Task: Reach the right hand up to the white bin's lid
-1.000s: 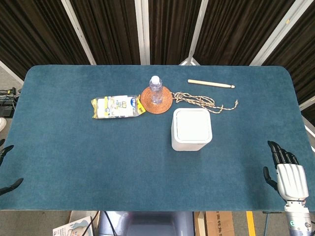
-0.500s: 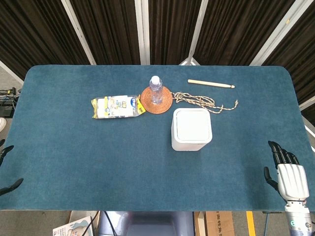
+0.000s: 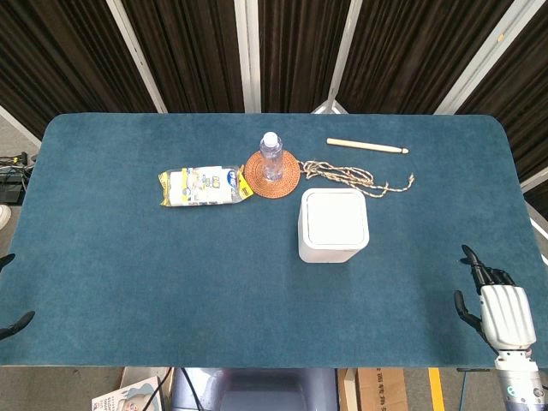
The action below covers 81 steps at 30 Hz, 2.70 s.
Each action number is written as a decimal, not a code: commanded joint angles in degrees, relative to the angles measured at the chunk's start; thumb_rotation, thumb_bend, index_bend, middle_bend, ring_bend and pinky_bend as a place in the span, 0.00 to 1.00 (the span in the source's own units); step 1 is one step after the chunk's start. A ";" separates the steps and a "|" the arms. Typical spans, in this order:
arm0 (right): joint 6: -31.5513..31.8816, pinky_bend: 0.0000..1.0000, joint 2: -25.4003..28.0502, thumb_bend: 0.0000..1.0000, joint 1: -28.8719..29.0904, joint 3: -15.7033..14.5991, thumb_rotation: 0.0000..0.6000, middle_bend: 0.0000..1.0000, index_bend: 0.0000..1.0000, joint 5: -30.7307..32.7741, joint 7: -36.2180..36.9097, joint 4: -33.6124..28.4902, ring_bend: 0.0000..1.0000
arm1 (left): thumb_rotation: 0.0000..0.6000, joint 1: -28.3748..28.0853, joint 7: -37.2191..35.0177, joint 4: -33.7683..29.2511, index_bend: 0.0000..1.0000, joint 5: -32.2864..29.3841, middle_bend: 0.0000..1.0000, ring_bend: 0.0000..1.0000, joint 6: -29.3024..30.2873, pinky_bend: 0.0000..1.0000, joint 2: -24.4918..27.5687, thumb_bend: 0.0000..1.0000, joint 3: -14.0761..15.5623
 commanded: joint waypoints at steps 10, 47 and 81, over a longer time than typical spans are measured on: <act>-11.91 0.80 5.41 0.77 9.77 3.34 1.00 0.82 0.05 -0.32 -2.87 -7.76 0.85 | 1.00 0.08 0.65 0.30 0.15 0.24 0.00 0.00 0.52 0.00 -0.65 0.16 -0.20; -27.81 0.80 3.37 0.80 25.82 5.62 1.00 0.84 0.13 24.86 -32.88 -23.82 0.86 | 1.00 0.07 -1.97 0.89 0.15 -0.41 0.00 0.00 0.23 0.00 -0.20 0.16 -0.57; -15.62 0.60 7.00 0.60 20.72 5.82 1.00 0.33 0.11 17.23 -18.77 -25.29 0.50 | 1.00 0.14 -1.66 0.43 0.15 -0.86 0.00 0.00 0.05 0.00 -0.08 0.16 -0.69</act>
